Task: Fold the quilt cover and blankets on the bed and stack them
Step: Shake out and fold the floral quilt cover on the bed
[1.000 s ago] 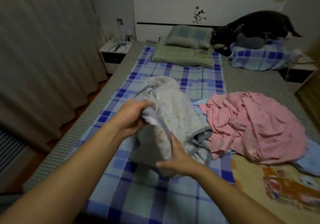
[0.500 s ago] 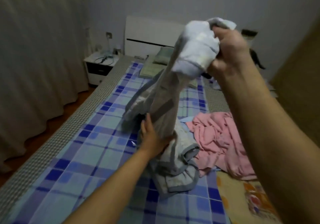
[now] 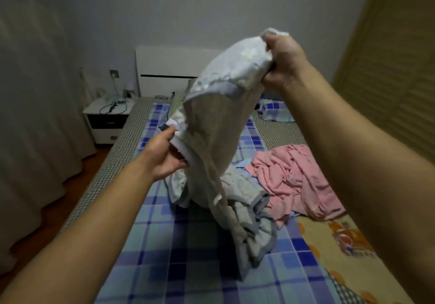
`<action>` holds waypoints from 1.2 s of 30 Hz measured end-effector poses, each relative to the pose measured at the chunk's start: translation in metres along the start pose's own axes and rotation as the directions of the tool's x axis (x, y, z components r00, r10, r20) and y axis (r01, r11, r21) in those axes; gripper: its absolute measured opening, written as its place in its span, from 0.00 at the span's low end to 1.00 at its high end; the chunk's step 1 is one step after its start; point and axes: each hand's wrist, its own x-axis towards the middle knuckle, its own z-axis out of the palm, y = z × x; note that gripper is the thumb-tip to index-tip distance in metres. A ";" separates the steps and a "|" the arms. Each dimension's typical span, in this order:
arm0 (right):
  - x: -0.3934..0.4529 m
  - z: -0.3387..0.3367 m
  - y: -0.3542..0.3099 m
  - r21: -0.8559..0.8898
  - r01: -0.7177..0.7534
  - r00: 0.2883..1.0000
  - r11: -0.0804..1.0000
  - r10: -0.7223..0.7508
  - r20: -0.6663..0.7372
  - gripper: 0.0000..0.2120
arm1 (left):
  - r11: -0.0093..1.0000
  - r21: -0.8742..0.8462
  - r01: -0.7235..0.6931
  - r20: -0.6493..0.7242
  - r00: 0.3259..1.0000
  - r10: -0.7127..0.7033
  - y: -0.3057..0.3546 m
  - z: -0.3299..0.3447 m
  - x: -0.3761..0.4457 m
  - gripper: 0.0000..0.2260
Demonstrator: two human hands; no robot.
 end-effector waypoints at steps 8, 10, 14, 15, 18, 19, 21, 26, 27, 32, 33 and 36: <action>-0.089 -0.046 0.132 -0.531 -0.161 0.872 0.832 0.372 0.318 0.34 | 0.875 -0.483 0.043 -0.130 0.984 -0.121 -0.050 0.007 -0.064 0.22; -0.149 -0.079 0.205 -0.687 -0.232 0.820 0.688 0.518 0.242 0.45 | 0.798 -0.600 0.054 -0.148 0.973 -0.177 -0.086 0.005 -0.075 0.23; -0.239 -0.130 0.335 -0.889 -0.053 0.957 0.455 0.278 0.085 0.45 | 0.719 -0.690 0.086 -0.150 0.954 -0.258 -0.138 0.008 -0.091 0.21; -0.239 -0.140 0.346 -0.900 -0.111 0.988 0.422 0.146 -0.053 0.30 | 0.734 -0.674 0.088 -0.147 0.957 -0.249 -0.143 0.006 -0.093 0.20; -0.215 -0.151 0.311 -0.726 -0.411 0.905 0.552 0.149 -0.399 0.09 | 0.871 -0.487 0.060 -0.226 0.955 -0.192 -0.152 -0.021 -0.097 0.15; -0.203 -0.157 0.288 -0.656 -0.434 0.858 0.617 0.061 -0.511 0.09 | 0.930 -0.366 0.037 -0.311 0.937 -0.160 -0.158 -0.036 -0.097 0.13; -0.182 -0.159 0.234 -0.659 -0.345 0.836 0.669 -0.100 -0.540 0.08 | 0.997 -0.057 0.051 -0.487 0.870 -0.072 -0.181 -0.068 -0.097 0.09; -0.141 -0.123 0.144 -0.833 -0.041 0.878 0.551 -0.379 -0.293 0.08 | 0.711 0.659 0.245 -0.314 0.949 -0.036 -0.255 -0.093 -0.075 0.41; -0.136 -0.109 0.134 -0.877 0.023 0.880 0.480 -0.426 -0.210 0.07 | 0.633 0.735 0.244 -0.263 0.963 -0.066 -0.265 -0.085 -0.067 0.51; -0.109 -0.047 0.087 -0.963 0.161 0.835 0.217 -0.550 0.016 0.12 | 0.540 0.835 0.108 -0.104 0.994 -0.037 -0.275 -0.030 -0.018 0.62; -0.104 -0.038 0.078 -0.970 0.163 0.825 0.180 -0.565 0.034 0.11 | 0.497 0.867 0.038 -0.044 0.999 0.002 -0.273 -0.020 -0.010 0.62; -0.089 -0.013 0.057 -0.991 0.107 0.826 0.078 -0.562 0.044 0.11 | 0.321 0.938 -0.131 0.095 0.987 0.126 -0.277 0.004 0.006 0.60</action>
